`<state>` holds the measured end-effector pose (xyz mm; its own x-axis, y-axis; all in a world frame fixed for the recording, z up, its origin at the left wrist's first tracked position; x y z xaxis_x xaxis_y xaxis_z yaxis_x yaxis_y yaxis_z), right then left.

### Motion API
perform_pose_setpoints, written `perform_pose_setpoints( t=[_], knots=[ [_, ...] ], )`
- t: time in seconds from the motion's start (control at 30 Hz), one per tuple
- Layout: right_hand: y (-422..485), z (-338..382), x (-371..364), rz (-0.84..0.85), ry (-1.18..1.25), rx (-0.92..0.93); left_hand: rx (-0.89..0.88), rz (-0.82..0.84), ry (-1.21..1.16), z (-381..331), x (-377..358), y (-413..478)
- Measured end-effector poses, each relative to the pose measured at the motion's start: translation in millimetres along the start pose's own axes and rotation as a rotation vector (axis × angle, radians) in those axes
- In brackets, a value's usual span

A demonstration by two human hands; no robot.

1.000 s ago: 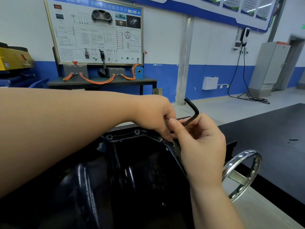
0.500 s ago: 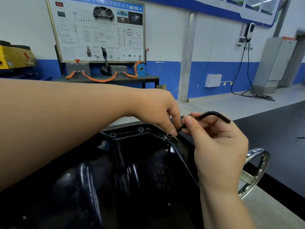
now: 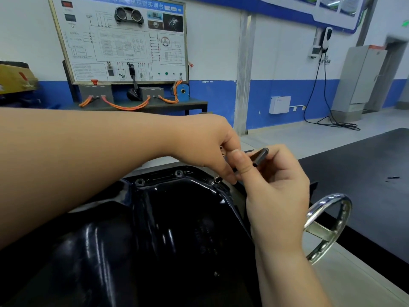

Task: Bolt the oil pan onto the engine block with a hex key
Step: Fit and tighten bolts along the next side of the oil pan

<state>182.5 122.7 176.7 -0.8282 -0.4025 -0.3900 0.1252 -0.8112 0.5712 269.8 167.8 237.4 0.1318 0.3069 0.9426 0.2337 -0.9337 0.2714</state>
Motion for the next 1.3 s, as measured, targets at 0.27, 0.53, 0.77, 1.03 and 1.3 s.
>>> perform_pose_setpoints(
  t=[0.27, 0.53, 0.77, 1.03, 1.3],
  knots=[
    [-3.5, 2.4, -7.2, 0.117, -0.001, 0.074, 0.035, -0.028, -0.079, 6.8, 4.1, -1.1],
    [-0.2, -0.3, 0.2, 0.007, -0.015, 0.019, 0.025, -0.015, 0.046, 10.9, 1.0, 0.8],
    [1.0, -0.7, -2.2, 0.021, -0.047, 0.042, 0.018, -0.020, 0.058, 6.7, -0.6, 1.0],
    [-7.2, 5.9, -13.8, 0.212, -0.015, 0.081, 0.072, -0.013, -0.003, 10.7, 1.6, -0.6],
    [-1.2, -1.6, -1.9, 0.053, -0.009, 0.014, 0.080, 0.008, -0.050, 11.7, -0.7, -0.9]
  ],
)
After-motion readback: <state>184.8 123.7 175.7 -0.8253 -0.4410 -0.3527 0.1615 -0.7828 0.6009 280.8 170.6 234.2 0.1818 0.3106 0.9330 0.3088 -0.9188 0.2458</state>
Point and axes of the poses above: each hand's wrist, its own y-axis towards the middle knuckle, its own x-axis out of the back of the hand, z = x × y, the point moved 7 cm from there along y, towards the middle knuckle, and after that the axes turned 14 degrees about -z, right-handed, at the moved point
